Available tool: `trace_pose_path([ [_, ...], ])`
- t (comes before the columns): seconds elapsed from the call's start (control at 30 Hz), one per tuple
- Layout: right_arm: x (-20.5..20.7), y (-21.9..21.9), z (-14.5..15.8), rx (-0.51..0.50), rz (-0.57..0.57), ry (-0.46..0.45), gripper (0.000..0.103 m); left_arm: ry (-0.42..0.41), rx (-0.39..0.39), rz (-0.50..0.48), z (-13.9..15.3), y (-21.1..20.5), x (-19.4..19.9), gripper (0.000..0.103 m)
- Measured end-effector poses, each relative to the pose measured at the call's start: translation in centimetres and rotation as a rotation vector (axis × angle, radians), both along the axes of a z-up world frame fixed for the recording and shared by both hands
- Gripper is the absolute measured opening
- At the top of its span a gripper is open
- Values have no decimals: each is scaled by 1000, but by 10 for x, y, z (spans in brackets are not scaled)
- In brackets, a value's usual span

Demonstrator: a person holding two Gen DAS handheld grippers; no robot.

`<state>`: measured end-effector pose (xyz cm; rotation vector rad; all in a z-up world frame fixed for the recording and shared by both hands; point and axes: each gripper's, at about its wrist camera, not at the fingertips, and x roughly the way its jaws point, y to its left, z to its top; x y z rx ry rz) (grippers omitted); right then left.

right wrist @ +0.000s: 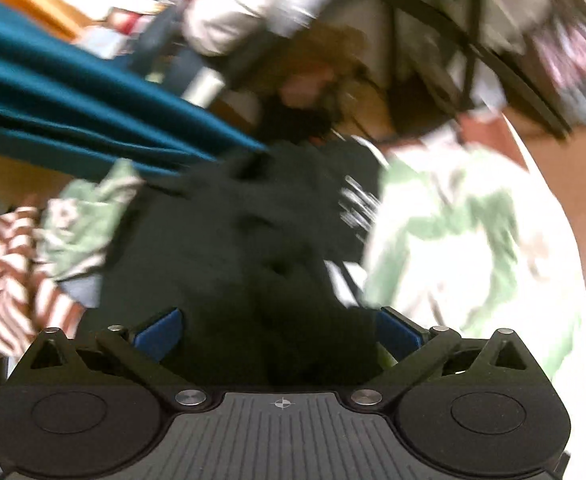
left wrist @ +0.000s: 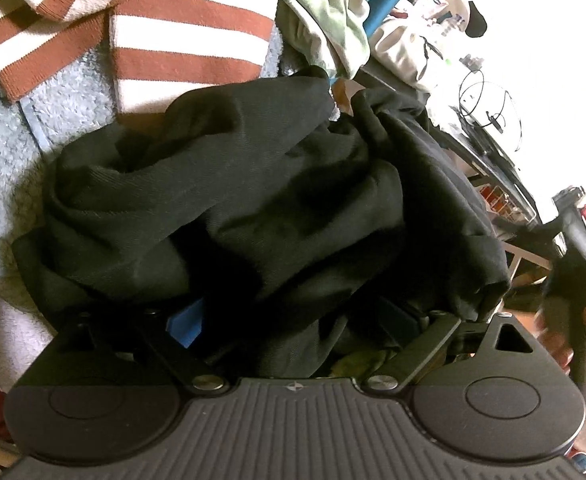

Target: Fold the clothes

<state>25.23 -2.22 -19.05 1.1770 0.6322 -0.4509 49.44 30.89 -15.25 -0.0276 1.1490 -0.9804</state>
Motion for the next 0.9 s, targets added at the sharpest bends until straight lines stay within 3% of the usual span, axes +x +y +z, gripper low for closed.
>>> trace_pose_path([
  [0.2, -1, 10, -38, 176, -49, -72, 102, -1, 18, -12, 0, -11, -2, 93],
  [0.3, 16, 18, -36, 146, -15, -60, 102, -2, 22, -10, 0, -10, -3, 93],
  [0.37, 23, 19, -27, 167, 4, -122, 102, 0, 23, -7, 1, -12, -3, 93],
  [0.43, 29, 22, -14, 119, 54, -165, 102, -3, 24, -7, 2, -16, -3, 93],
  [0.53, 44, 22, -8, 42, 135, -115, 102, 1, 11, -18, 1, -14, -3, 96],
  [0.67, 62, 14, -26, 25, 147, -38, 102, 3, 10, -49, -3, -15, -6, 98],
  [0.8, 75, 13, -41, 55, 145, -28, 102, -19, 34, -100, -8, -18, -16, 99],
  [0.87, 79, 16, -33, 21, 176, -31, 88, -31, 48, -121, -10, -19, -21, 100],
  [0.9, 80, 19, -24, -6, 199, -32, 72, -39, 57, -129, -11, -20, -25, 100],
])
